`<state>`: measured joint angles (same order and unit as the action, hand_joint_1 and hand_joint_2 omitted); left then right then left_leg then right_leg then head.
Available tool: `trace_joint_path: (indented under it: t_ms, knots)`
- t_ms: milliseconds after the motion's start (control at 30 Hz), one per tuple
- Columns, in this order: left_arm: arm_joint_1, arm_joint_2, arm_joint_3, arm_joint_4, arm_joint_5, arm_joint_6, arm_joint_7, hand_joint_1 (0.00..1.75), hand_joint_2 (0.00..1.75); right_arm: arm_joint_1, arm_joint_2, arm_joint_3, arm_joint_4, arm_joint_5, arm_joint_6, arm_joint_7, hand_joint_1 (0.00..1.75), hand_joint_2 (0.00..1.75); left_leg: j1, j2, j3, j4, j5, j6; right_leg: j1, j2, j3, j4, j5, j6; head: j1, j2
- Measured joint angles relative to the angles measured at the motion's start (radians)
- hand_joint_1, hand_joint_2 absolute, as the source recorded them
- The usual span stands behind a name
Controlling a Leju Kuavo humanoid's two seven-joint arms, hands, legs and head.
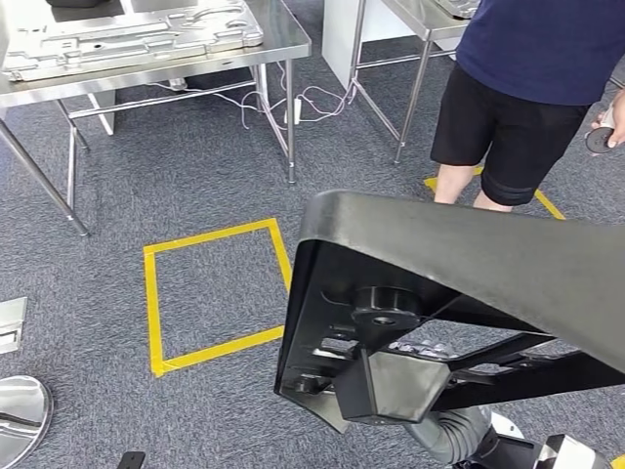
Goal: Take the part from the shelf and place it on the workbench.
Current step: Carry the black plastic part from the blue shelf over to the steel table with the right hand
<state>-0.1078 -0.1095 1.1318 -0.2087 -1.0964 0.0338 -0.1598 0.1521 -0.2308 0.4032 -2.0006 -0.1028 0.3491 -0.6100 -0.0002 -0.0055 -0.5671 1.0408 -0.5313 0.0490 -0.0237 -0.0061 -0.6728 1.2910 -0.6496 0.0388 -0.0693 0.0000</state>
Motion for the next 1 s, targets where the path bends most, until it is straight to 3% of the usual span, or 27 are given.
trace_joint_path:
  t_ms: [67, 133, 233, 300, 333, 400, 467, 500, 600, 667, 733, 800, 833, 933, 967, 1000]
  knots:
    - [0.0, 0.0, 0.0, 0.0, 0.0, 0.0, 0.0, 0.0, 1.75, 0.0, 0.0, 0.0, 0.0, 0.0, 0.0, 0.0, 1.75, 1.75, -0.002, -0.002, 0.008, 0.0, -0.004, -0.001, 0.004, 0.001, 0.055, -0.127, 0.075, -0.008, 0.0, 0.0]
    - [-0.001, 0.0, 0.0, 0.0, 0.0, 0.0, 0.0, 0.0, 1.75, -0.001, 0.0, 0.0, 0.0, 0.0, 0.0, 0.0, 1.75, 1.75, -0.005, -0.003, 0.011, 0.002, -0.01, -0.008, 0.009, 0.003, 0.099, -0.231, 0.114, -0.016, 0.0, 0.0]
    - [-0.002, 0.0, 0.0, 0.0, 0.0, 0.0, 0.0, 0.0, 1.75, 0.0, 0.0, 0.0, -0.001, 0.0, 0.0, 0.0, 1.75, 1.75, -0.005, -0.003, 0.011, 0.0, -0.012, -0.021, 0.013, 0.005, 0.106, -0.254, 0.115, -0.026, 0.0, 0.0]
    - [-0.002, 0.001, 0.0, 0.0, 0.0, 0.0, 0.0, 0.0, 1.75, -0.001, 0.0, 0.0, -0.001, 0.0, 0.0, 0.0, 1.75, 1.75, -0.003, -0.003, 0.005, 0.022, -0.032, -0.032, 0.007, 0.002, 0.108, -0.258, 0.118, -0.036, 0.0, 0.0]
    - [-0.003, 0.001, 0.0, 0.0, 0.0, 0.0, 0.0, 0.0, 1.75, -0.001, 0.001, 0.0, -0.001, 0.0, 0.0, 0.0, 1.75, 1.75, -0.001, -0.002, -0.011, 0.058, -0.056, -0.038, 0.003, 0.0, 0.109, -0.261, 0.119, -0.04, 0.0, 0.0]
    - [-0.002, 0.0, 0.0, 0.0, 0.0, 0.0, 0.0, 0.0, 1.75, -0.001, 0.001, 0.0, 0.0, 0.0, 0.0, 0.0, 1.75, 1.75, 0.005, -0.002, -0.068, 0.182, -0.117, -0.05, 0.002, -0.003, 0.109, -0.261, 0.118, -0.043, 0.0, 0.0]
    - [0.0, 0.001, 0.0, 0.0, 0.0, 0.0, 0.0, 0.0, 1.75, 0.0, 0.001, 0.0, 0.0, 0.0, 0.0, 0.0, 1.75, 1.75, 0.01, -0.002, -0.114, 0.27, -0.138, -0.057, 0.001, -0.005, 0.11, -0.26, 0.117, -0.043, 0.0, 0.0]
    - [0.001, 0.001, 0.0, 0.0, 0.0, 0.0, 0.0, 0.0, 1.75, 0.0, 0.001, 0.0, 0.0, 0.0, 0.0, 0.0, 1.75, 1.75, 0.012, -0.002, -0.112, 0.259, -0.119, -0.059, 0.0, -0.005, 0.112, -0.26, 0.116, -0.042, 0.0, 0.0]
    - [0.0, 0.001, 0.0, 0.0, 0.0, 0.0, 0.0, 0.0, 1.75, -0.001, 0.001, 0.0, 0.0, 0.0, 0.0, 0.0, 1.75, 1.75, 0.015, -0.001, -0.03, 0.074, -0.017, -0.059, -0.001, -0.004, 0.121, -0.26, 0.109, -0.031, 0.0, 0.0]
    - [-0.001, 0.001, 0.0, 0.0, 0.0, 0.0, 0.0, 0.0, 1.75, -0.001, 0.001, 0.0, 0.0, 0.0, 0.0, 0.0, 1.75, 1.75, 0.012, 0.0, 0.0, 0.009, -0.001, -0.052, 0.001, -0.003, 0.123, -0.259, 0.106, -0.02, 0.0, 0.0]
    - [-0.001, 0.001, 0.0, 0.0, 0.0, 0.0, 0.0, 0.0, 1.75, -0.001, 0.001, 0.0, -0.001, 0.0, 0.0, 0.0, 1.75, 1.75, 0.007, 0.0, 0.001, 0.004, -0.005, -0.039, 0.0, -0.003, 0.125, -0.262, 0.106, -0.008, 0.0, 0.0]
    - [0.0, 0.001, 0.0, 0.0, 0.0, 0.0, 0.0, 0.0, 1.75, -0.002, 0.001, 0.0, -0.001, 0.0, 0.0, 0.0, 1.75, 1.75, 0.009, 0.001, 0.005, -0.003, 0.0, -0.024, -0.002, -0.002, 0.124, -0.25, 0.092, 0.001, 0.0, 0.0]
    - [-0.001, 0.001, 0.0, 0.0, 0.0, 0.0, 0.0, 0.0, 1.75, -0.002, 0.001, 0.0, -0.001, 0.0, 0.0, 0.0, 1.75, 1.75, 0.011, 0.002, 0.006, -0.007, 0.002, -0.017, -0.003, -0.002, 0.112, -0.22, 0.071, 0.003, 0.0, 0.0]
    - [-0.001, 0.002, 0.0, 0.0, 0.0, 0.0, 0.0, 0.0, 1.75, -0.001, 0.0, 0.0, 0.0, 0.0, 0.0, 0.0, 1.75, 1.75, 0.009, 0.004, 0.007, -0.008, 0.002, -0.007, -0.002, 0.0, 0.023, -0.032, -0.017, 0.006, 0.0, 0.0]
    - [0.0, 0.002, 0.0, 0.0, 0.0, 0.0, 0.0, 0.0, 1.75, 0.0, 0.0, 0.0, 0.0, 0.0, 0.0, 0.0, 1.75, 1.75, 0.007, 0.004, 0.007, -0.008, 0.001, -0.006, -0.002, 0.0, 0.001, 0.011, -0.025, 0.006, 0.0, 0.0]
    - [0.0, 0.002, 0.0, 0.0, 0.0, 0.0, 0.0, 0.0, 1.75, 0.0, 0.0, 0.0, 0.0, 0.0, 0.0, 0.0, 1.75, 1.75, 0.006, 0.003, 0.009, -0.008, 0.001, -0.006, -0.001, 0.0, -0.003, 0.015, -0.013, 0.006, 0.0, 0.0]
